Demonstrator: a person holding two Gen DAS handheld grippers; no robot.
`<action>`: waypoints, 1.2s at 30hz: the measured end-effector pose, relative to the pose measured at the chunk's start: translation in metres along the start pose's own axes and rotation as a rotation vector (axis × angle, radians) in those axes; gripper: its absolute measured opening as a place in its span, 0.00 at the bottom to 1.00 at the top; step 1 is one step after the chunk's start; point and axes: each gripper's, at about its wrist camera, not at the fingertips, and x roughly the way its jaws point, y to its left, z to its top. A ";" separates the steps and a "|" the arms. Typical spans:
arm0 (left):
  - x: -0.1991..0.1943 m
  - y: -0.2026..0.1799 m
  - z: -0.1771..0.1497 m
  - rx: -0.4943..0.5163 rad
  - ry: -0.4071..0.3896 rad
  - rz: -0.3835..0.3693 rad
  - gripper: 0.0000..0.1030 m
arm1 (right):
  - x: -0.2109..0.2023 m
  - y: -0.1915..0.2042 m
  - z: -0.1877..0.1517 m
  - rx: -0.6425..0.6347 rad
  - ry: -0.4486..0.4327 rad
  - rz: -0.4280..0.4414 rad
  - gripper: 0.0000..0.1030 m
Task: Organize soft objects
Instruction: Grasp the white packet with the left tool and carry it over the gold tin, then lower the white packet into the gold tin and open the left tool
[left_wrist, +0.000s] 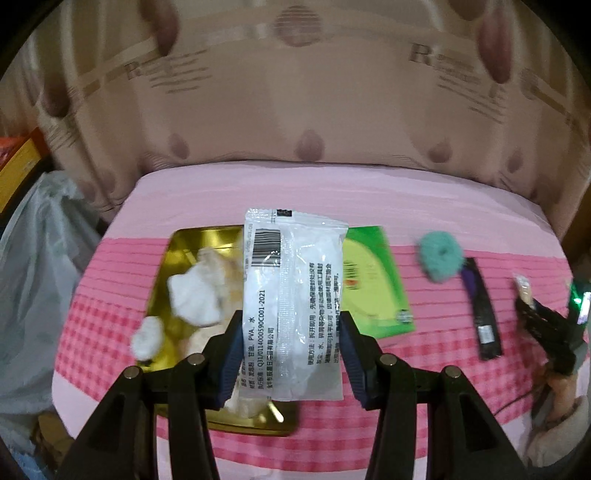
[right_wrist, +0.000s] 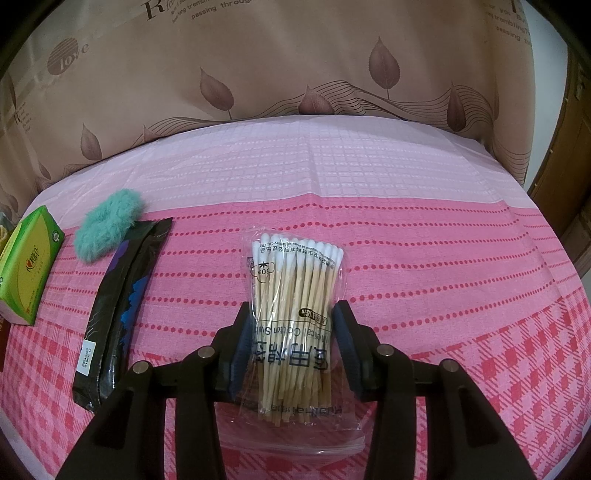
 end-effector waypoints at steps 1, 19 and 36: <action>0.002 0.007 0.000 -0.008 0.000 0.012 0.48 | 0.000 0.000 0.000 0.000 0.000 0.000 0.40; 0.063 0.079 -0.023 -0.087 0.089 0.069 0.48 | 0.001 0.000 0.000 -0.002 0.000 -0.003 0.40; 0.068 0.080 -0.028 -0.038 0.091 0.102 0.53 | 0.001 0.000 0.000 -0.010 0.001 -0.005 0.43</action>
